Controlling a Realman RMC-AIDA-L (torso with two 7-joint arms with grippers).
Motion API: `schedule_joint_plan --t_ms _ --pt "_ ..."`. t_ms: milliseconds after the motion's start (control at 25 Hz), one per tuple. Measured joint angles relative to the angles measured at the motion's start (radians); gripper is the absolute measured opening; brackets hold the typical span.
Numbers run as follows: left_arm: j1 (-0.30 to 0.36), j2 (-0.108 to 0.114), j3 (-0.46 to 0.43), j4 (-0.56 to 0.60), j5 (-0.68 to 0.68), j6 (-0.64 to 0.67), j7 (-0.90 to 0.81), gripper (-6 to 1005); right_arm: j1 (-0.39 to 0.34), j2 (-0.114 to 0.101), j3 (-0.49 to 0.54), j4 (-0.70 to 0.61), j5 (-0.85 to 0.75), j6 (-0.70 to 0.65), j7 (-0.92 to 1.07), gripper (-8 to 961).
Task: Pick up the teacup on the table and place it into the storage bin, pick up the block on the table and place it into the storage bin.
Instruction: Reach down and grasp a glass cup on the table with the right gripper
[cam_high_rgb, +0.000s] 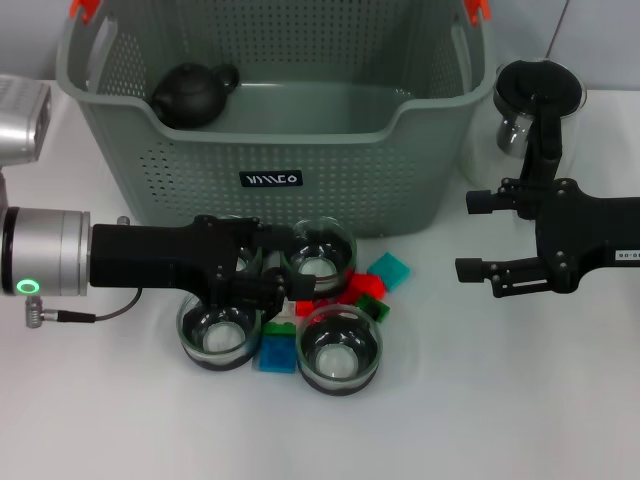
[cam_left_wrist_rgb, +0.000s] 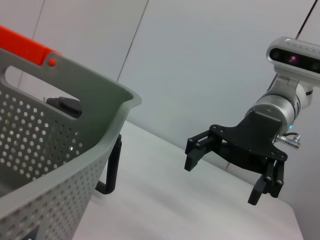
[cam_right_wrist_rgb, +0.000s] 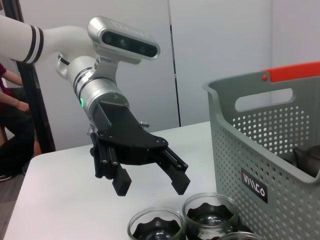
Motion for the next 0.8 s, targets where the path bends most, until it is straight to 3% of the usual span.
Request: schedule_joint_plan --t_ms 560,800 --pt "-0.005 0.001 -0.001 0.002 -0.003 0.001 0.007 871 0.008 -0.002 -0.001 0.0 0.0 0.026 0.0 915" --pt "0.013 0.019 -0.009 0.004 -0.004 0.028 0.034 870 0.032 -0.006 -0.04 -0.001 -0.009 -0.031 0.016 914"
